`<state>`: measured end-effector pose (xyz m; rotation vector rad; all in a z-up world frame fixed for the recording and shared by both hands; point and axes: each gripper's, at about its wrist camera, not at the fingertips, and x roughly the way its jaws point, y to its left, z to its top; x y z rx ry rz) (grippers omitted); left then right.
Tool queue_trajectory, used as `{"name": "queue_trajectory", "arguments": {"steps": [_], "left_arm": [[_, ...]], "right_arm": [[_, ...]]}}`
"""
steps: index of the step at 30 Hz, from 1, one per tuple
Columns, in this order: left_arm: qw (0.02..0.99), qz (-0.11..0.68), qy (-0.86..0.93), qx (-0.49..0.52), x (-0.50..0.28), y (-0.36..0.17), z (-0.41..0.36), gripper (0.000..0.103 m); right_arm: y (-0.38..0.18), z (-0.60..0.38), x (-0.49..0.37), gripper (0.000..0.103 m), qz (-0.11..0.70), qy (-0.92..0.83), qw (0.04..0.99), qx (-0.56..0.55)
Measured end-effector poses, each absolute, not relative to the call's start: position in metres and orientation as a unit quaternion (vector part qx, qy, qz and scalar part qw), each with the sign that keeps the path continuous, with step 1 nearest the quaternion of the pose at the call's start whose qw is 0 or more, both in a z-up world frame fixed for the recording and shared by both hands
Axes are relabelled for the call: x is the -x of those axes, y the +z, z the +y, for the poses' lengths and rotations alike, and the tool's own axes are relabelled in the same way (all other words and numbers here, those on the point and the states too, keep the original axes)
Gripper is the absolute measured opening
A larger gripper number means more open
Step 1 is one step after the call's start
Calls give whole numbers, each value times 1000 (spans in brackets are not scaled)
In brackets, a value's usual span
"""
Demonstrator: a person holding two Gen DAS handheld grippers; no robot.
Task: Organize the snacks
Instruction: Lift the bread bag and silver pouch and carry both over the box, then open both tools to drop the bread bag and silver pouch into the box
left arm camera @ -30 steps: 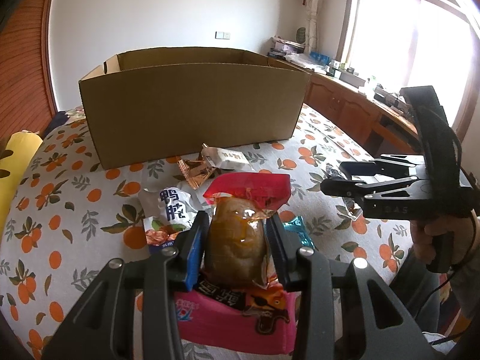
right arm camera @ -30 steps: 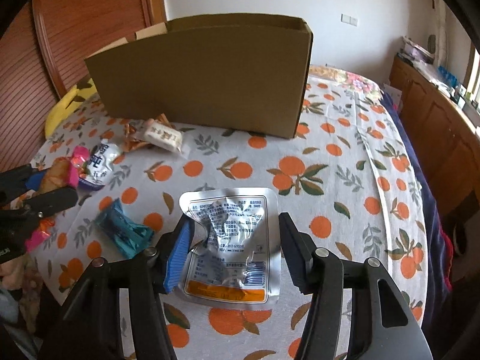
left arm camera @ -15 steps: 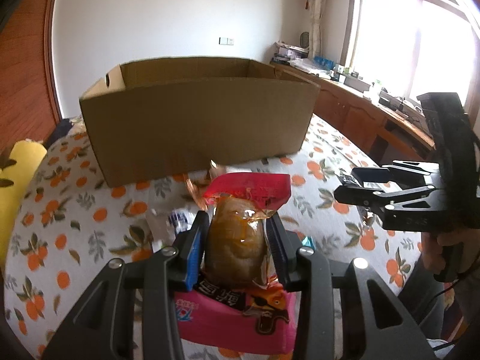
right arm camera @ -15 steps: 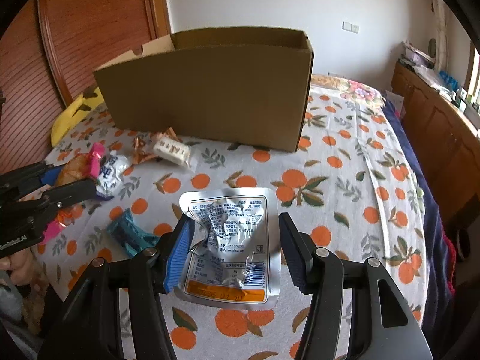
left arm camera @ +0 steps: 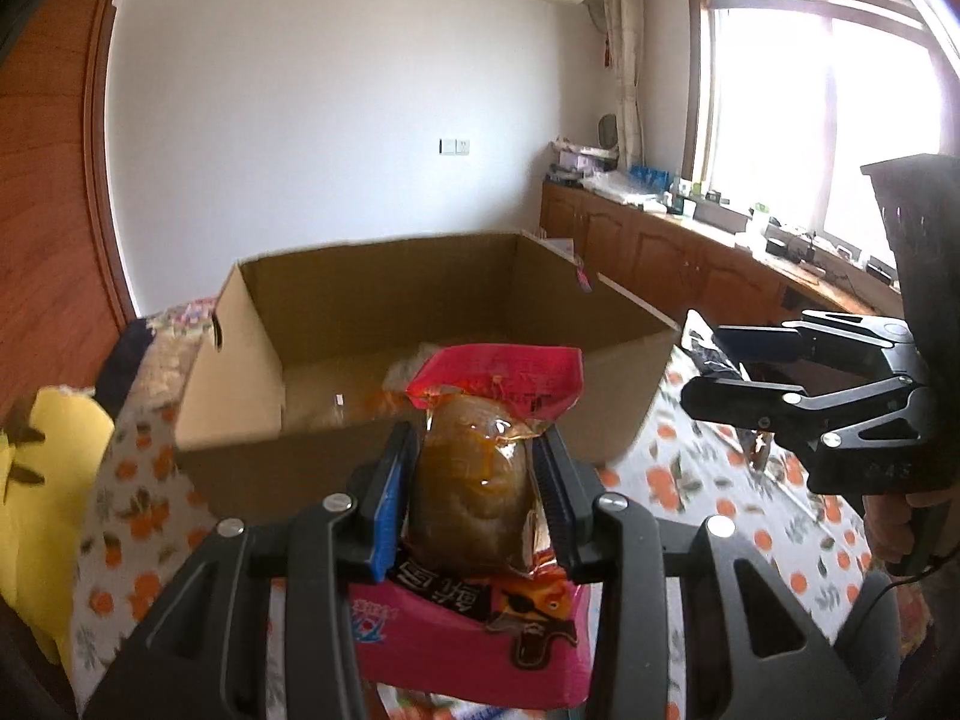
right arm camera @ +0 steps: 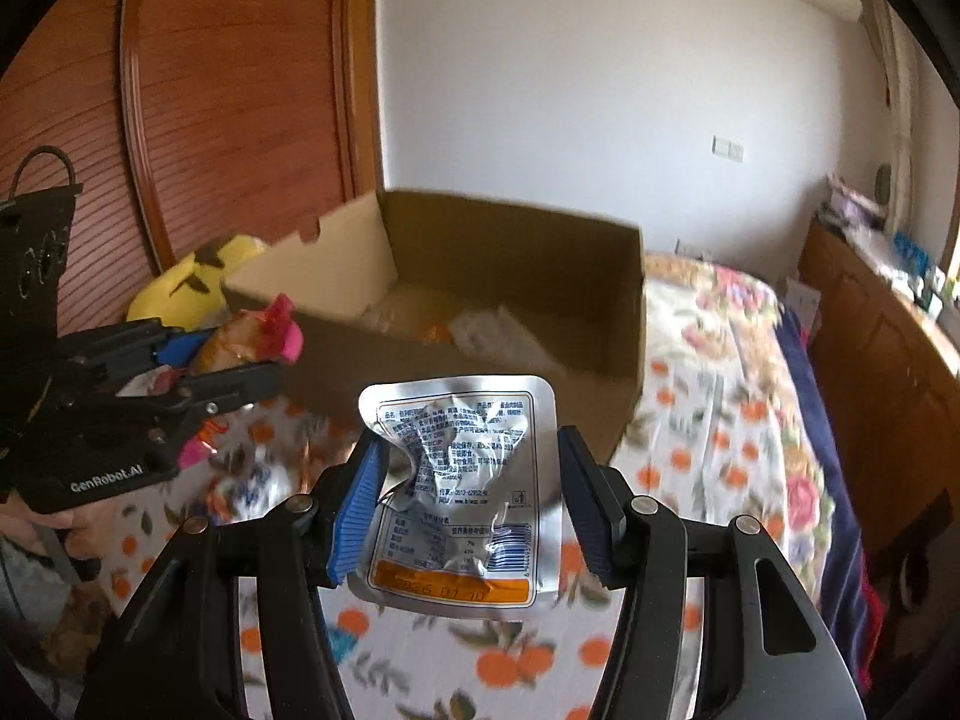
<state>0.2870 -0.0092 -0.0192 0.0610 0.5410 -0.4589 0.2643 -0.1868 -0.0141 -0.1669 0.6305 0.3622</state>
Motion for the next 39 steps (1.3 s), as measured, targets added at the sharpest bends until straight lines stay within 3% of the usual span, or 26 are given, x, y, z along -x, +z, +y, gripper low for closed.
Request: {"name": "queue_trajectory", "arguments": {"steps": [22, 39], "left_arm": [[956, 212, -199, -33, -357, 18, -4, 37], [945, 278, -172, -14, -400, -23, -7, 41]], "right_arm": [[4, -172, -354, 58, 247, 213, 944, 55], [-47, -176, -378, 58, 303, 188, 932, 58]]}}
